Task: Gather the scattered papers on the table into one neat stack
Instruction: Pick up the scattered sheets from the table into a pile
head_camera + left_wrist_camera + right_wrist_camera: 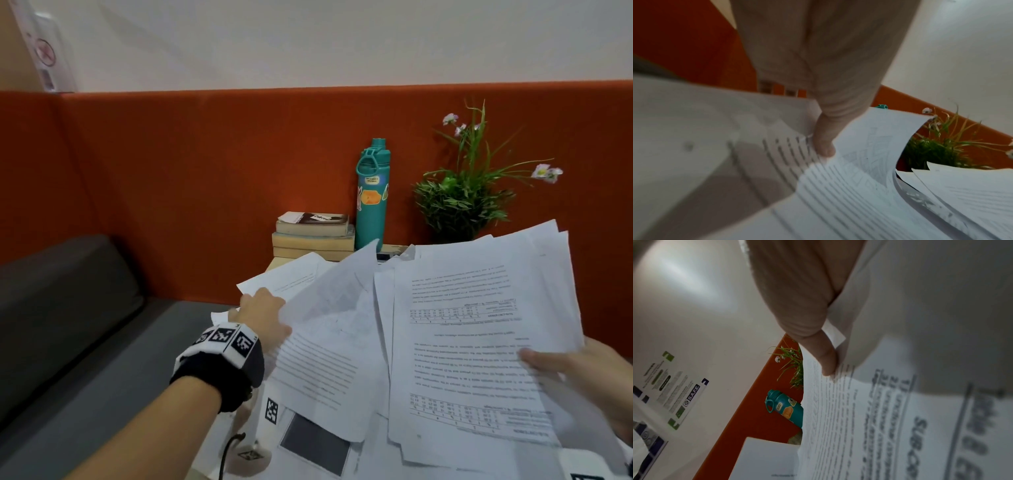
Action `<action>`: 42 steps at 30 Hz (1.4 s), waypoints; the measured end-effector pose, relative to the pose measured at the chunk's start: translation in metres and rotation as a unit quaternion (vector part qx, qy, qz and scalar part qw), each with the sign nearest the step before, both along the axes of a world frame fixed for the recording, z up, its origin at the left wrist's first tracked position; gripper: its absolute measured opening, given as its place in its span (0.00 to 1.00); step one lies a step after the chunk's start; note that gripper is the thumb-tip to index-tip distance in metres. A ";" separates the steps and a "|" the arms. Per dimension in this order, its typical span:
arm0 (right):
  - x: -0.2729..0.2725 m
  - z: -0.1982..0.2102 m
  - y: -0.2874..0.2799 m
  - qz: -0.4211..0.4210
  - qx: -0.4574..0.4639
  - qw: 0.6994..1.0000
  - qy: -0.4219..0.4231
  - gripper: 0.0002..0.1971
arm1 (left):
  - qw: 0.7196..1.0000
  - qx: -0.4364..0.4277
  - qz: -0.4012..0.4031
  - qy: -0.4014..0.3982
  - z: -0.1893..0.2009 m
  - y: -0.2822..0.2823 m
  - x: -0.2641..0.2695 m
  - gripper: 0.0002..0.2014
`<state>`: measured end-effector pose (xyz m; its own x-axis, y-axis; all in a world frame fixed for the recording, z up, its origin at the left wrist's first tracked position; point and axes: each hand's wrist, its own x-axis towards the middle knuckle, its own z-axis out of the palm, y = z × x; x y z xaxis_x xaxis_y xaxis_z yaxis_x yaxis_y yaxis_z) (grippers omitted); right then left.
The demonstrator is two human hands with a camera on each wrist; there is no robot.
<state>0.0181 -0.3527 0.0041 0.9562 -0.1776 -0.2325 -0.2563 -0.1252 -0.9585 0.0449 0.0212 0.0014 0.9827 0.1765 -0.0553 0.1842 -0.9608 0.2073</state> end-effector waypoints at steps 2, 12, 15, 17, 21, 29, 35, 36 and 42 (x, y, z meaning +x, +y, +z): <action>0.001 0.000 0.000 -0.005 0.005 1.000 0.003 0.11 | 0.998 0.025 0.030 -0.052 0.006 0.000 0.000 0.16; 0.001 0.000 -0.007 -0.022 0.005 0.999 -0.030 0.07 | 0.957 -0.244 0.145 0.058 0.038 0.040 -0.014 0.22; 0.001 -0.005 -0.005 -0.032 0.003 0.999 -0.040 0.07 | 0.977 -0.087 0.121 0.150 0.003 0.021 -0.030 0.26; 0.002 -0.008 -0.005 -0.024 0.004 0.999 -0.031 0.07 | 0.975 -0.022 0.135 0.174 -0.014 0.011 -0.037 0.28; 0.006 -0.011 -0.006 -0.014 0.012 1.000 -0.024 0.14 | 0.972 -0.020 0.166 0.163 -0.019 0.012 -0.032 0.27; 0.012 -0.012 -0.013 -0.010 0.009 1.000 -0.023 0.08 | 0.985 -0.133 0.107 -0.011 0.028 0.011 -0.020 0.08; 0.017 -0.018 -0.018 -0.016 0.002 1.000 -0.021 0.12 | 0.983 -0.106 0.084 -0.124 0.061 0.008 -0.002 0.06; 0.015 -0.016 -0.016 -0.021 0.004 0.999 -0.027 0.11 | 0.982 -0.105 0.101 -0.117 0.062 0.011 -0.002 0.06; 0.029 -0.031 -0.027 -0.017 0.048 0.999 -0.020 0.29 | 0.981 -0.042 0.164 0.096 0.032 0.027 -0.037 0.24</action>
<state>0.0469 -0.3801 -0.0268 0.9590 -0.1881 -0.2121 -0.2205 -0.0243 -0.9751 0.0082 0.0482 0.0339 0.8437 0.4682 -0.2626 0.5241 -0.8243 0.2143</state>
